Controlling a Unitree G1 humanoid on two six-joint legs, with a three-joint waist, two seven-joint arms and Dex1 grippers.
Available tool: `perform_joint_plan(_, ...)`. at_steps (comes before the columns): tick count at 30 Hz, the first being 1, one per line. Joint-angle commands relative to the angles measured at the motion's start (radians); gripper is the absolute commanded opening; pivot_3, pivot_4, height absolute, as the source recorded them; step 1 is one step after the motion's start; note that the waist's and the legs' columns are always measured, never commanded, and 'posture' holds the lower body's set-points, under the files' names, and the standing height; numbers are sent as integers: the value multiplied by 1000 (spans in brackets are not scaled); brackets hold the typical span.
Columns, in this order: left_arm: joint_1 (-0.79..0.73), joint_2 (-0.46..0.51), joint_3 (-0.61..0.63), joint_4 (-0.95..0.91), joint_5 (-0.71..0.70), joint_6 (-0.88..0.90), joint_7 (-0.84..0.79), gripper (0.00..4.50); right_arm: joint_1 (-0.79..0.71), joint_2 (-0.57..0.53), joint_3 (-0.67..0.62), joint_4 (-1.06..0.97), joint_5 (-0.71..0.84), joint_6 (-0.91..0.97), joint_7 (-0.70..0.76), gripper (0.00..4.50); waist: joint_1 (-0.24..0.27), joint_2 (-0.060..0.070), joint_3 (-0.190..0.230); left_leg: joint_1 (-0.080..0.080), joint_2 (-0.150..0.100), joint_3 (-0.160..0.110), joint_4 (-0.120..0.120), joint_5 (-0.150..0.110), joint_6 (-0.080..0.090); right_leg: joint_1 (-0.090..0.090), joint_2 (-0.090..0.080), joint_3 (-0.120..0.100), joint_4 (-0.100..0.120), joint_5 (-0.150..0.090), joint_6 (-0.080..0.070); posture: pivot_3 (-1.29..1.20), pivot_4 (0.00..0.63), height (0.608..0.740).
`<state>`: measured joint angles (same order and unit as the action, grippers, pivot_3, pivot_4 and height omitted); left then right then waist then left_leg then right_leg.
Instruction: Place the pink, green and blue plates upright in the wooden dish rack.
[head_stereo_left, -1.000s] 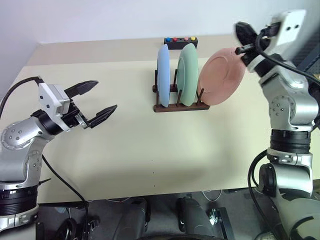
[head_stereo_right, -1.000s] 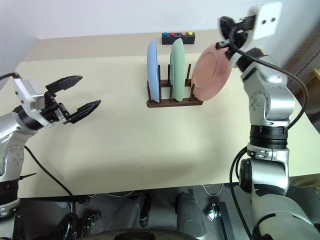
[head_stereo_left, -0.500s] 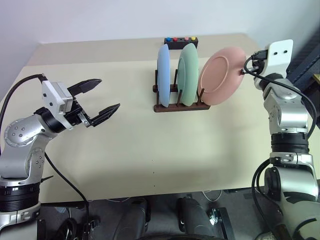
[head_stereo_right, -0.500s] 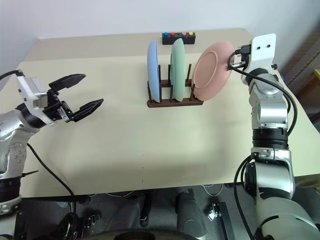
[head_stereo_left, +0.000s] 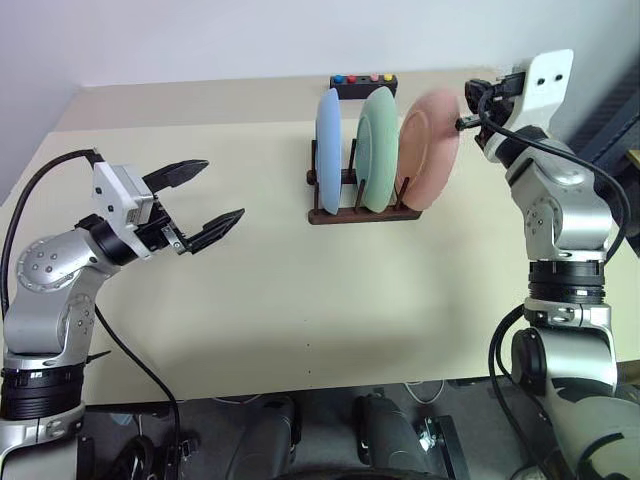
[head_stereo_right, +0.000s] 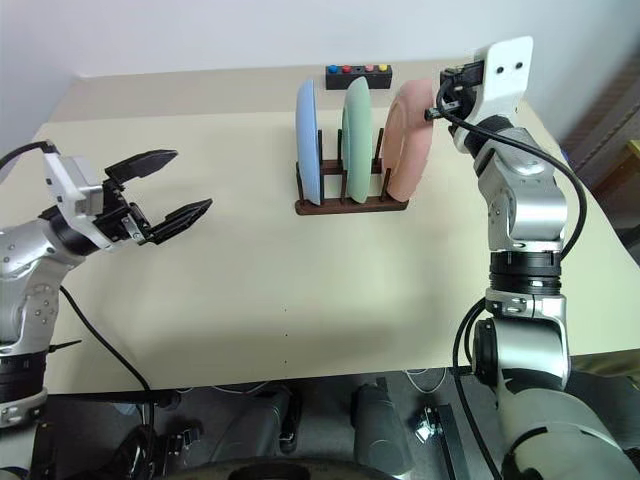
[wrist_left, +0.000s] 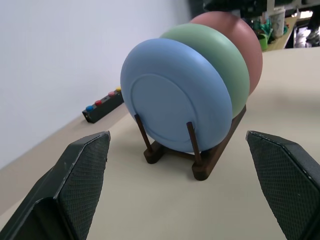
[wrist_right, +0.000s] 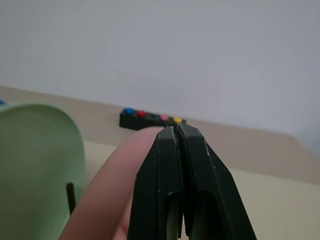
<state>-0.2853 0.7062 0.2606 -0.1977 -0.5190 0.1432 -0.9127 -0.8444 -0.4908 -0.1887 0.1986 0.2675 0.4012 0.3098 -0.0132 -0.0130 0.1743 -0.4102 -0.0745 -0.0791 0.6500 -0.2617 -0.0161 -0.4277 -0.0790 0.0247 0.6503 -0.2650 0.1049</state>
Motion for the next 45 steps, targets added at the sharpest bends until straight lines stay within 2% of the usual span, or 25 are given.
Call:
perform_joint_plan(1, -16, 1, 14, -8, 0, -18, 4, 4500, -23, -13, -19, -23, -1, -7, 3, 66, -1, 0, 0, 0, 0, 0, 0, 0, 0, 0, 0, 0, 0, 0, 0, 0, 150, 740)
perform_joint_plan(7, -13, 2, 16, -9, 2, -13, 5, 4500, -33, -13, -56, 8, 2, -24, -24, 66, -1, 0, 0, 0, 0, 0, 0, 0, 0, 0, 0, 0, 0, 0, 0, 0, 150, 740)
perform_joint_plan(12, -12, 16, 20, 7, -3, 10, -2, 4500, -66, -9, -175, 24, 148, -29, 37, 66, -1, 0, 0, 0, 0, 0, 0, 0, 0, 0, 0, 0, 0, 0, 0, 0, 150, 740)
perform_joint_plan(15, -41, 13, 32, 51, -16, 83, 49, 4500, -49, -18, -233, -50, 310, -10, 199, 882, -2, 0, 0, 0, 0, 0, 0, -1, 1, 0, 0, 0, 0, 0, 0, 0, 150, 740)
perform_joint_plan(17, -58, 16, 38, 75, -36, 133, 60, 4500, -2, -40, -236, -134, 425, 61, 329, 1910, -2, 0, 0, 0, 0, 0, 0, -2, 4, 0, 0, 0, 0, 0, 0, 0, 150, 740)
perform_joint_plan(22, -63, 23, 43, 80, -75, 190, 35, 4500, 148, -116, -175, -307, 532, 169, 506, 4399, -1, 0, 0, 0, 0, 0, 2, -4, 7, 1, 0, -1, 0, 0, 0, 0, 150, 740)
perform_joint_plan(28, -47, 47, 46, 56, -152, 274, -27, 4500, 254, -221, -80, -451, 661, 350, 676, 4462, 0, 0, 0, 1, 0, -1, 2, -4, 7, 1, 0, 0, 1, 0, 0, 0, 150, 740)
perform_joint_plan(33, -6, 101, 38, 67, -158, 285, -127, 4500, 299, -301, -27, -551, 674, 363, 783, 4462, 1, 0, 0, 1, 0, -1, 2, -4, 7, 2, -1, 0, 0, 0, 0, 0, 150, 740)
perform_joint_plan(36, 24, 107, 32, 100, -146, 221, -226, 4500, 314, -287, 27, -594, 625, 313, 790, 4462, 1, 0, 0, 1, 0, -1, 2, -4, 7, 2, -1, 0, 0, 0, 0, 0, 150, 740)
perform_joint_plan(41, 17, 89, 26, 172, -83, 77, -288, 4500, 311, -257, 76, -590, 583, 256, 797, 4462, 4, 0, 0, 1, 0, -1, 2, -4, 7, 2, -1, 0, -1, 0, 0, 0, 150, 740)
perform_joint_plan(45, 10, 66, 34, 132, -132, 104, -276, 4500, 343, -252, 82, -601, 583, 238, 811, 4462, 7, 0, 0, 1, 0, -1, 2, -4, 7, 2, -2, 0, -2, 0, 0, 0, 150, 740)
